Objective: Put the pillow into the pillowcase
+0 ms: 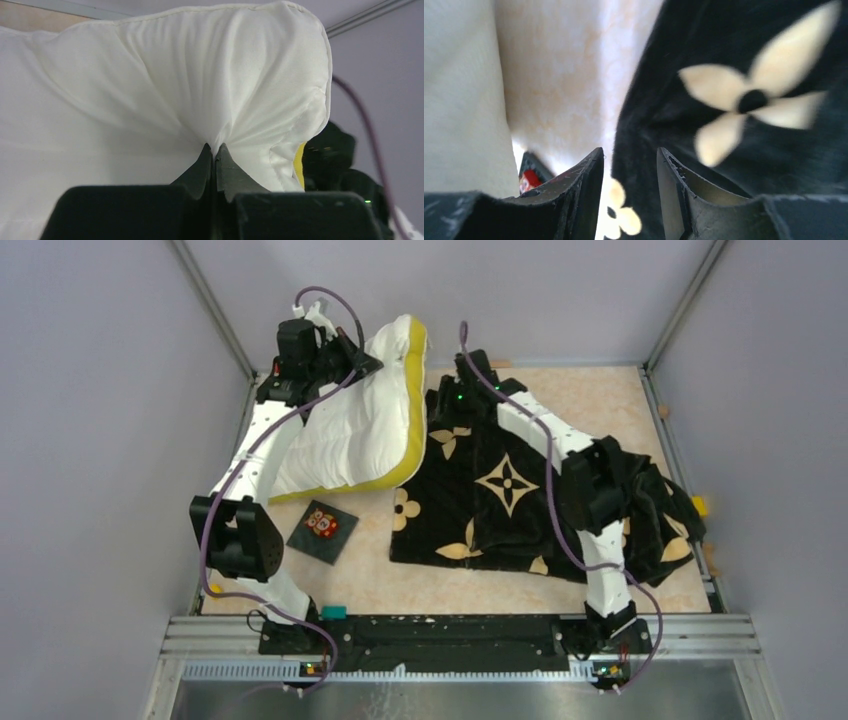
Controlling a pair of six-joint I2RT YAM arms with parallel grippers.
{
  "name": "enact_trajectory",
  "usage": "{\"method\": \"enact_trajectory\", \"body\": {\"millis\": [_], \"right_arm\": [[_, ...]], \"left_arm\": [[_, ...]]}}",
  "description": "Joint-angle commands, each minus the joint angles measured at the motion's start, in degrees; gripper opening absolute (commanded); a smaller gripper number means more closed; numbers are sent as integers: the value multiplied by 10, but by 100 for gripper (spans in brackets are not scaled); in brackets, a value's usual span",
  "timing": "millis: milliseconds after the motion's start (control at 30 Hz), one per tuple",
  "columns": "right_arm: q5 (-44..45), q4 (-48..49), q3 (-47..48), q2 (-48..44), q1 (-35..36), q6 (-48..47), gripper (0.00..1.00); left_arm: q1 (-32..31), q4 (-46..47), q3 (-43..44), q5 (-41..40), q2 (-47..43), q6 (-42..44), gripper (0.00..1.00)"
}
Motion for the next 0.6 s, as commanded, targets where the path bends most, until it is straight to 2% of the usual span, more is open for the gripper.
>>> {"method": "enact_trajectory", "body": {"millis": [0, 100, 233, 400, 567], "right_arm": [[173, -79, -26, -115, -4, -75, 43], [241, -105, -49, -120, -4, -109, 42], [267, -106, -83, -118, -5, -130, 40], [281, -77, -141, -117, -9, -141, 41], [255, -24, -173, -107, -10, -158, 50]], "left_arm": [[-4, 83, -15, 38, -44, -16, 0], [-11, 87, -19, 44, -41, -18, 0], [-23, 82, -14, 42, -36, -16, 0], [-44, 77, -12, 37, -32, -9, 0], [-66, 76, -20, 29, -26, -2, 0]]}}
